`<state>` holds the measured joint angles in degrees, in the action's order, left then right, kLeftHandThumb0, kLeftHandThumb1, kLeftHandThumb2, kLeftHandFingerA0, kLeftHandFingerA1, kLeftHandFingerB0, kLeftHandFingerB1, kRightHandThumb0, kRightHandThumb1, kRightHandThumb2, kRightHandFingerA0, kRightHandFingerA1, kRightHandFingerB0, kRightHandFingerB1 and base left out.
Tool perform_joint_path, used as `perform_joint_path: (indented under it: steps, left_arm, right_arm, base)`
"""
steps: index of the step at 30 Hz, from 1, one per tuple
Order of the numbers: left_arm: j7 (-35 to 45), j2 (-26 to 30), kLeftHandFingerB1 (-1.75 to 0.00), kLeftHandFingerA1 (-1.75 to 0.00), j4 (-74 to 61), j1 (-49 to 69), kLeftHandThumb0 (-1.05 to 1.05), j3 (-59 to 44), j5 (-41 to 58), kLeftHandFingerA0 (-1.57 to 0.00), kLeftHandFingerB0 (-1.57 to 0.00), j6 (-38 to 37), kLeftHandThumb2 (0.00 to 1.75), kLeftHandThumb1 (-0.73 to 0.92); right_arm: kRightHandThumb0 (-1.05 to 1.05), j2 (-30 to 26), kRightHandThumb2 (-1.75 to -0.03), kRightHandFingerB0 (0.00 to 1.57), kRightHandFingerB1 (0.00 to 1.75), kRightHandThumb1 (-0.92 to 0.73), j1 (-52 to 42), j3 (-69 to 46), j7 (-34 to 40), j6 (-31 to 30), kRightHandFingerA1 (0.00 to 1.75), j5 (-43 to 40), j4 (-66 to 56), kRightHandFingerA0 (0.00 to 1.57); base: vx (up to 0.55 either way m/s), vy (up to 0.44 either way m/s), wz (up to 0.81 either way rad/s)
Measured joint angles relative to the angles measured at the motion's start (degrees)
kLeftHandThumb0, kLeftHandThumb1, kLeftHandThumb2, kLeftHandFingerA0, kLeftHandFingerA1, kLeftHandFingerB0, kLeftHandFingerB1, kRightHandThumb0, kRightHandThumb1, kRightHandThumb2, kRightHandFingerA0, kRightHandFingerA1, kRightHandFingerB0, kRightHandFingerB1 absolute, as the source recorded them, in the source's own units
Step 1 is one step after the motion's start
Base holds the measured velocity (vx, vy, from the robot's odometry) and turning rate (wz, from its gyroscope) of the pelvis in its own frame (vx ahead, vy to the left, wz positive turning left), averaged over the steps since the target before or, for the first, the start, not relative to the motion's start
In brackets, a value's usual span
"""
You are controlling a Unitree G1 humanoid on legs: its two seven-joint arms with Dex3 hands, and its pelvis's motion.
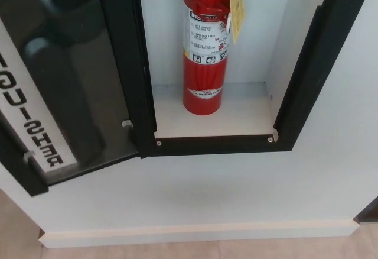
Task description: The robot walks towards the fire extinguisher and use its right hand to push the door to the left and open it
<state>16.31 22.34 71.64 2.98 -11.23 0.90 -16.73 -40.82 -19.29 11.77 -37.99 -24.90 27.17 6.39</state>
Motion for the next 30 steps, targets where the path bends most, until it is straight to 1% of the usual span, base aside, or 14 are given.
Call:
perform_joint_path:
  steps: [9, 10, 13, 14, 15, 17, 18, 19, 20, 22, 23, 26, 27, 30]
  left_arm:
    - [-0.1, -0.1, -0.38, -0.6, 0.4, 0.5, -0.55, 1.0, -0.3, -0.36, -0.29, 0.0, 0.55, 0.51]
    - [-0.2, -0.1, -0.37, -0.59, 0.5, 0.5, -0.56, 1.2, -0.3, -0.38, -0.26, 0.1, 0.56, 0.5]
    - [-0.4, -0.2, -0.36, -0.58, 1.0, 0.7, -0.55, 1.6, -0.4, -0.36, -0.27, 0.2, 0.55, 0.51]
    - [-0.5, -0.2, -0.34, -0.56, 1.2, 0.7, -0.56, 1.8, -0.5, -0.34, -0.25, 0.3, 0.55, 0.51]
    - [-0.5, -0.2, -0.36, -0.58, 1.3, 0.8, -0.56, 1.9, -0.5, -0.39, -0.27, 0.3, 0.56, 0.49]
    - [-0.8, -0.3, -0.36, -0.58, 1.9, 1.0, -0.56, 2.6, -0.8, -0.39, -0.27, 0.5, 0.56, 0.49]
    - [-1.0, -0.3, -0.37, -0.62, 2.2, 1.0, -0.55, 3.0, -1.0, -0.44, -0.31, 0.7, 0.56, 0.51]
    - [-1.1, -0.3, -0.49, -0.62, 2.4, 1.1, -0.59, 3.3, -1.1, -0.4, -0.36, 0.8, 0.77, 0.41]
    - [-1.5, -0.3, -0.49, -0.62, 2.7, 1.2, -0.59, 4.2, -1.5, -0.4, -0.36, 1.2, 0.77, 0.41]
    - [-1.9, -0.3, -0.49, -0.62, 3.1, 1.3, -0.58, 5.6, -2.3, -0.43, -0.4, 1.6, 0.77, 0.4]
    - [-2.2, -0.3, -0.39, -0.58, 3.3, 1.3, -0.53, 6.5, -2.8, -0.45, -0.54, 1.8, 0.56, 0.51]
    - [-2.9, -0.3, -0.37, -0.56, 3.7, 1.5, -0.55, 10.2, -4.7, -0.35, -0.48, 2.2, 0.55, 0.51]
    - [-3.0, -0.3, -0.37, -0.54, 3.7, 1.5, -0.54, 10.8, -5.1, -0.38, -0.46, 2.3, 0.56, 0.52]
    - [-4.1, -0.2, -0.37, -0.49, 3.7, 1.8, -0.54, 16.1, -7.8, -0.46, -0.55, 3.0, 0.56, 0.51]
  right_arm:
    - [-0.68, 6.0, -0.61, 0.25, 0.29, -0.67, -0.6, 0.3, 10.0, 5.9, 0.46, -0.1, 20.1, 0.28]
    - [-0.7, 6.4, -0.88, 0.09, 0.4, -0.53, -0.6, 0.4, 10.9, 6.4, 0.52, -0.1, 21.6, 0.17]
    - [-0.7, 7.8, -0.86, 0.07, 0.39, -0.53, -0.4, 0.3, 14.0, 8.5, 0.5, -0.1, 27.0, 0.13]
    - [-0.37, 8.3, -1.01, 0.0, 0.5, -0.44, -0.2, 0.3, 15.0, 9.2, 0.51, -0.1, 28.7, 0.0]
    - [-0.7, 8.6, -0.87, 0.03, 0.31, -0.52, -0.1, 0.3, 15.7, 9.7, 0.5, -0.2, 29.8, 0.06]
    - [-0.7, 9.8, -0.87, 0.03, 0.31, -0.52, 0.5, 0.0, 18.6, 12.0, 0.5, -0.3, 34.7, 0.06]
    - [-0.67, 10.2, -0.63, 0.07, 0.23, -0.68, 0.8, -0.2, 19.6, 12.9, 0.45, -0.4, 36.5, 0.1]
    - [-0.67, 10.4, -0.9, 0.0, 0.33, -0.48, 1.0, -0.2, 20.2, 13.4, 0.52, -0.4, 37.5, 0.05]
    - [-0.67, 10.9, -0.9, 0.0, 0.33, -0.48, 1.6, -0.5, 21.8, 14.9, 0.52, -0.5, 40.1, 0.05]
    - [-0.7, 11.4, -0.87, 0.0, 0.3, -0.46, 2.1, -0.7, 23.6, 16.7, 0.52, -0.6, 42.7, 0.06]
    - [-0.73, 11.5, -0.88, 0.0, 0.28, -0.49, 2.4, -0.9, 24.5, 17.6, 0.48, -0.6, 43.8, 0.0]
    - [-0.69, 11.8, -0.86, 0.02, 0.33, -0.51, 3.3, -1.4, 27.5, 20.9, 0.49, -0.8, 47.3, 0.02]
    - [-0.66, 11.8, -0.61, 0.08, 0.25, -0.66, 3.5, -1.5, 28.0, 21.4, 0.43, -0.8, 47.8, 0.1]
    - [-0.65, 11.9, -0.61, 0.09, 0.27, -0.64, 4.5, -2.2, 31.2, 25.3, 0.42, -1.1, 51.2, 0.1]
  base:
    - [0.0, 0.0, 0.0]
    - [0.0, 0.0, 0.0]
    - [0.0, 0.0, 0.0]
    - [0.0, 0.0, 0.0]
    - [0.0, 0.0, 0.0]
    - [0.0, 0.0, 0.0]
    - [0.0, 0.0, 0.0]
    - [0.0, 0.0, 0.0]
    - [0.0, 0.0, 0.0]
    - [0.0, 0.0, 0.0]
    - [0.0, 0.0, 0.0]
    - [0.0, 0.0, 0.0]
    - [0.0, 0.0, 0.0]
    - [0.0, 0.0, 0.0]
